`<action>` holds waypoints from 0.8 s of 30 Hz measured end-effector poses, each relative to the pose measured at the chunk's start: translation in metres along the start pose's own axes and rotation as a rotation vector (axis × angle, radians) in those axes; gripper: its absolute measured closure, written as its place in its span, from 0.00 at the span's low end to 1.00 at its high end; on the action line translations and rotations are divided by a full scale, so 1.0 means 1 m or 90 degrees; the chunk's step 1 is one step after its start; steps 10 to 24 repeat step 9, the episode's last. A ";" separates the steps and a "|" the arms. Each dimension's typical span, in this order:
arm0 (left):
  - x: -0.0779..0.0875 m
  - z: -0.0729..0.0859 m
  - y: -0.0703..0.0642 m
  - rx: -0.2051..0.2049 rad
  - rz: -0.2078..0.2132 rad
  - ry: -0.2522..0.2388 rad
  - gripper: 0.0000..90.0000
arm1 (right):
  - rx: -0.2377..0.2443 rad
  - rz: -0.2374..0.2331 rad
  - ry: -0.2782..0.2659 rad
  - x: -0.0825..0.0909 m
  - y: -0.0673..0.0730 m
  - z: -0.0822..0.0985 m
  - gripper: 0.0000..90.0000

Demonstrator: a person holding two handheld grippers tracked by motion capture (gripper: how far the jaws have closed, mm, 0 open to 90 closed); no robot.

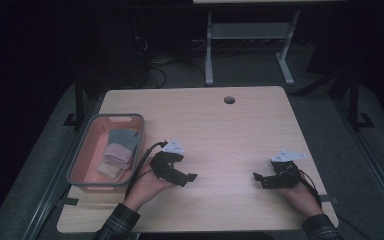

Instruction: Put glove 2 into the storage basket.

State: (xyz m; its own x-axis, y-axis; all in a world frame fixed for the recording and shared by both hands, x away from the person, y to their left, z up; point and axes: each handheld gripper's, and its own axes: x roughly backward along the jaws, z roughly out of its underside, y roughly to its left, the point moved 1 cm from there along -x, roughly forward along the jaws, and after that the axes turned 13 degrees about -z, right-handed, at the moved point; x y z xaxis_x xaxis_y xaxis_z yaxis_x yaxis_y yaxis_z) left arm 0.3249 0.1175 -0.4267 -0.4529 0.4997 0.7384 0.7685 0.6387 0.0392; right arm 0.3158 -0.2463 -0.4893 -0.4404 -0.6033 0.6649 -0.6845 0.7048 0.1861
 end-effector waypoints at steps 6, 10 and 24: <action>-0.020 0.009 -0.011 -0.026 0.006 0.041 0.15 | 0.000 0.000 0.000 0.000 0.000 0.000 0.15; -0.025 0.012 -0.012 -0.044 0.000 0.045 0.15 | 0.000 0.000 0.000 0.000 0.000 0.000 0.15; -0.025 0.012 -0.012 -0.044 0.000 0.045 0.15 | 0.000 0.000 0.000 0.000 0.000 0.000 0.15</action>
